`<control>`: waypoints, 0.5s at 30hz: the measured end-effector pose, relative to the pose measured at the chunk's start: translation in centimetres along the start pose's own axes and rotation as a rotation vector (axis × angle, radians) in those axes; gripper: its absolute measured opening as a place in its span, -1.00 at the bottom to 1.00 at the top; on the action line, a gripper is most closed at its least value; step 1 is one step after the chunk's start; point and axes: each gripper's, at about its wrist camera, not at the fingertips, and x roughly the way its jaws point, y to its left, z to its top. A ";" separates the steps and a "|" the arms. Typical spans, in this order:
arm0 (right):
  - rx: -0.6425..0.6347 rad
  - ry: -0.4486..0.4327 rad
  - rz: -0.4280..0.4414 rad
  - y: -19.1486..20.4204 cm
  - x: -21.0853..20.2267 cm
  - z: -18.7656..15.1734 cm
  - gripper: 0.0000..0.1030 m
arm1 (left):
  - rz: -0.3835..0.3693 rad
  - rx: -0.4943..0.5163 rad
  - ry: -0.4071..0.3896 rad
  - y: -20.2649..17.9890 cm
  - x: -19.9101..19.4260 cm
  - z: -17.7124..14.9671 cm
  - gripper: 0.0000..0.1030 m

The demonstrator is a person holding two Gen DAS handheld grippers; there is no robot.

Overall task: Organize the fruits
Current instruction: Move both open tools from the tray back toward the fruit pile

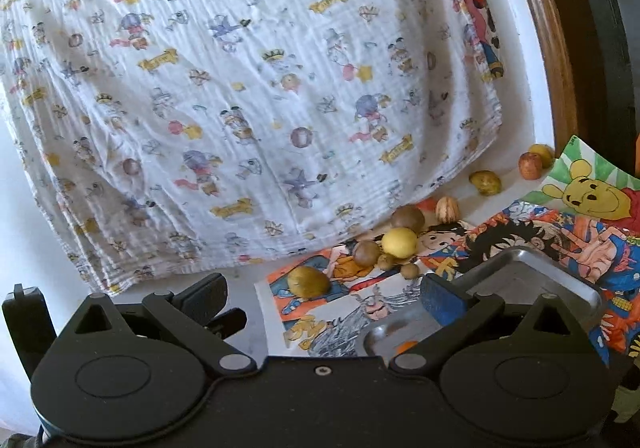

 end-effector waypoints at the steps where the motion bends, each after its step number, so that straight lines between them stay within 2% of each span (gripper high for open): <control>1: 0.000 -0.001 0.002 0.1 -0.1 0.0 0.99 | 0.001 -0.002 0.000 0.1 0.0 0.1 0.99; 4: -0.016 0.000 -0.004 0.6 0.0 0.0 0.99 | 0.008 -0.022 0.011 0.7 0.3 0.3 0.99; 11: -0.022 0.060 -0.103 -0.4 2.8 -0.1 0.99 | 0.034 -0.007 0.034 1.4 2.7 -0.1 0.99; 15: -0.011 0.087 -0.108 -1.6 5.0 -0.1 0.99 | 0.027 -0.018 0.043 1.9 5.1 -0.4 0.99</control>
